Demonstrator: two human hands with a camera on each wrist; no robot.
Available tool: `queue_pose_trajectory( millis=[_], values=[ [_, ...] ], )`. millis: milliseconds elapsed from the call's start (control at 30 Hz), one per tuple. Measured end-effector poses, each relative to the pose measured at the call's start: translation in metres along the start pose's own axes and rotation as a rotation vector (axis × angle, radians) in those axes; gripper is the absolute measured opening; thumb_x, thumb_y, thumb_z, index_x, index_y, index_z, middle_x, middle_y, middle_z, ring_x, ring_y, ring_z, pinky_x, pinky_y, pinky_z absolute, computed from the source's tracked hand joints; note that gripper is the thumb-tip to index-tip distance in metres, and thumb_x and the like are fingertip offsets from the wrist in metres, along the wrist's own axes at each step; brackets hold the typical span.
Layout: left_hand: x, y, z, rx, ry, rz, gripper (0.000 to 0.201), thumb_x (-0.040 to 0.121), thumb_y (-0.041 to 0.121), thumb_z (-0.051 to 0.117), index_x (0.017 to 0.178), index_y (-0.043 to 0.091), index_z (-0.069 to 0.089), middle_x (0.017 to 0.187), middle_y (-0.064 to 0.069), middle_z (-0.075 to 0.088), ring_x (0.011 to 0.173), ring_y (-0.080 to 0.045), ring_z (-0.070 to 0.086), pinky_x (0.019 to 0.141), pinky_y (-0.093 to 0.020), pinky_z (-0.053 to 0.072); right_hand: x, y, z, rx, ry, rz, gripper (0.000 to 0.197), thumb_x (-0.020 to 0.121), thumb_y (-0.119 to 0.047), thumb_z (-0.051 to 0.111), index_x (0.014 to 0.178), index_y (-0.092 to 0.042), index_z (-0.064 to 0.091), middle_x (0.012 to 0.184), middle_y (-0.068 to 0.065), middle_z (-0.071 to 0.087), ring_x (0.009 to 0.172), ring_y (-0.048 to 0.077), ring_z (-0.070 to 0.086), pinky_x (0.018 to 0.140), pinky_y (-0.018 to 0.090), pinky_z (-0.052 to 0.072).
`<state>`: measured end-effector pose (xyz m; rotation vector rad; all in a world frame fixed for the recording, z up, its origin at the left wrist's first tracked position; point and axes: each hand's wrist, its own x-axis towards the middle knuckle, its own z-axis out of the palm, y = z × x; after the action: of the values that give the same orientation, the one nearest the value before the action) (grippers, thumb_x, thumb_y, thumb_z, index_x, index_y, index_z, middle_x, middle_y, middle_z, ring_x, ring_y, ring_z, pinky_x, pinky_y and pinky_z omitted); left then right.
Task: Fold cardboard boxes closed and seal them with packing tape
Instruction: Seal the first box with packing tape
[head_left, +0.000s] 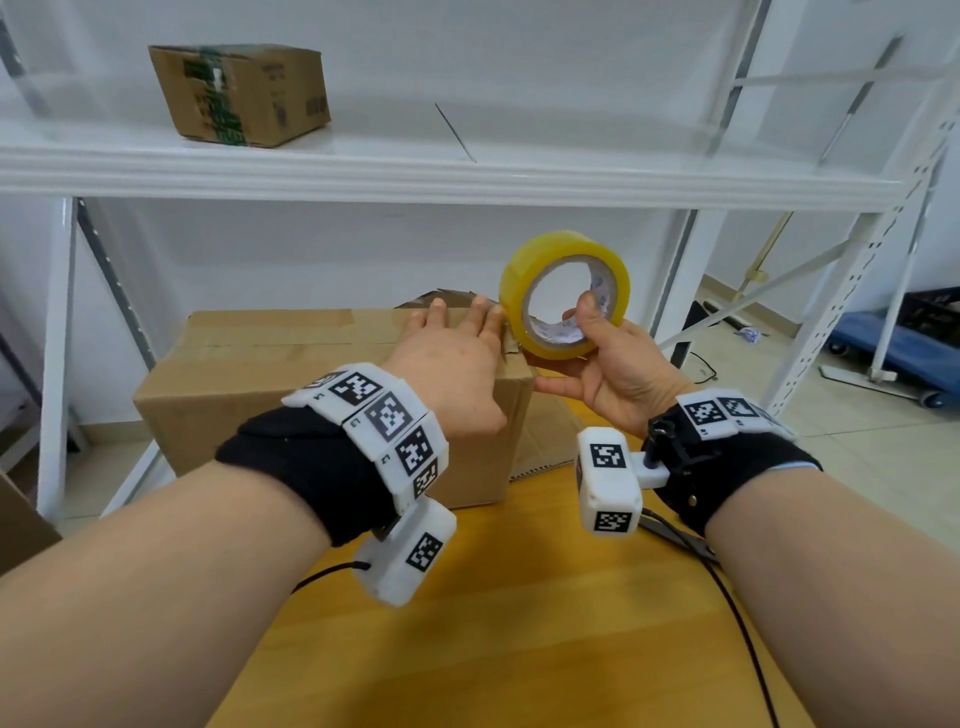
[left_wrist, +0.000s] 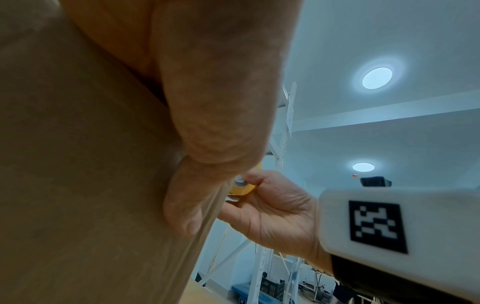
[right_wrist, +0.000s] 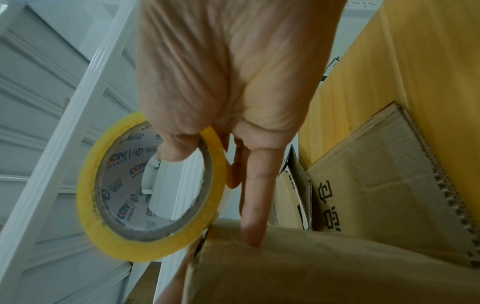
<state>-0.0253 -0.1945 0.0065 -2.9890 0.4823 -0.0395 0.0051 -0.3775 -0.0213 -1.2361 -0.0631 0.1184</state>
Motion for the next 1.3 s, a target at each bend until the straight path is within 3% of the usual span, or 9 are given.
queue_pose_trajectory(
  millis=[100, 233, 467, 667, 1000, 1167, 1300],
  values=[
    [0.000, -0.002, 0.002, -0.011, 0.010, 0.001, 0.103, 0.086, 0.050, 0.058, 0.156, 0.020, -0.012, 0.165, -0.004, -0.009, 0.150, -0.039, 0.001, 0.122, -0.051, 0.011, -0.002, 0.004, -0.004, 0.052, -0.001, 0.029, 0.042, 0.102, -0.041, 0.047, 0.118, -0.003, 0.056, 0.104, 0.022, 0.075, 0.091, 0.037, 0.075, 0.064, 0.046, 0.064],
    [0.001, -0.001, 0.002, -0.010, 0.013, 0.008, 0.102, 0.086, 0.050, 0.057, 0.156, 0.022, -0.012, 0.165, -0.003, -0.009, 0.150, -0.038, 0.001, 0.122, -0.050, 0.011, -0.002, 0.011, -0.009, 0.092, -0.002, 0.059, 0.048, 0.102, -0.042, 0.046, 0.121, 0.000, 0.056, 0.103, 0.024, 0.074, 0.089, 0.036, 0.075, 0.059, 0.041, 0.062],
    [0.000, -0.004, 0.005, -0.024, 0.024, 0.020, 0.102, 0.086, 0.052, 0.058, 0.155, 0.029, -0.014, 0.164, -0.003, -0.012, 0.150, -0.039, 0.000, 0.122, -0.051, 0.010, 0.000, 0.020, -0.020, 0.079, 0.026, 0.085, 0.051, 0.102, -0.044, 0.045, 0.130, -0.001, 0.054, 0.113, 0.025, 0.072, 0.099, 0.041, 0.072, 0.066, 0.045, 0.063],
    [0.000, -0.002, 0.008, -0.008, 0.037, 0.025, 0.101, 0.086, 0.052, 0.057, 0.154, 0.032, -0.014, 0.164, -0.005, -0.012, 0.149, -0.041, -0.001, 0.122, -0.053, 0.008, 0.001, 0.023, -0.021, 0.094, 0.043, 0.105, 0.053, 0.103, -0.042, 0.044, 0.137, -0.001, 0.049, 0.116, 0.025, 0.070, 0.099, 0.041, 0.072, 0.063, 0.043, 0.063],
    [-0.002, -0.003, 0.009, -0.012, 0.062, 0.018, 0.103, 0.087, 0.054, 0.058, 0.155, 0.027, -0.014, 0.164, -0.002, -0.012, 0.150, -0.036, -0.002, 0.122, -0.050, 0.010, 0.001, 0.031, -0.019, 0.142, 0.038, 0.157, 0.044, 0.106, -0.038, 0.043, 0.133, -0.004, 0.052, 0.112, 0.025, 0.072, 0.086, 0.037, 0.075, 0.059, 0.040, 0.063],
    [-0.002, -0.001, 0.008, -0.028, 0.065, 0.020, 0.101, 0.087, 0.055, 0.057, 0.156, 0.028, -0.012, 0.164, -0.002, -0.011, 0.151, -0.034, -0.003, 0.123, -0.049, 0.006, 0.003, 0.045, -0.013, 0.224, 0.056, 0.195, 0.038, 0.105, -0.031, 0.048, 0.129, -0.002, 0.055, 0.106, 0.021, 0.074, 0.084, 0.033, 0.076, 0.067, 0.041, 0.064],
    [-0.006, -0.003, 0.006, -0.052, 0.060, 0.018, 0.101, 0.087, 0.055, 0.057, 0.156, 0.026, -0.012, 0.164, -0.003, -0.012, 0.151, -0.030, -0.004, 0.122, -0.047, 0.004, 0.005, 0.056, -0.006, 0.288, 0.083, 0.214, 0.038, 0.104, -0.023, 0.051, 0.134, 0.001, 0.053, 0.096, 0.018, 0.075, 0.077, 0.027, 0.076, 0.058, 0.035, 0.062]
  ],
)
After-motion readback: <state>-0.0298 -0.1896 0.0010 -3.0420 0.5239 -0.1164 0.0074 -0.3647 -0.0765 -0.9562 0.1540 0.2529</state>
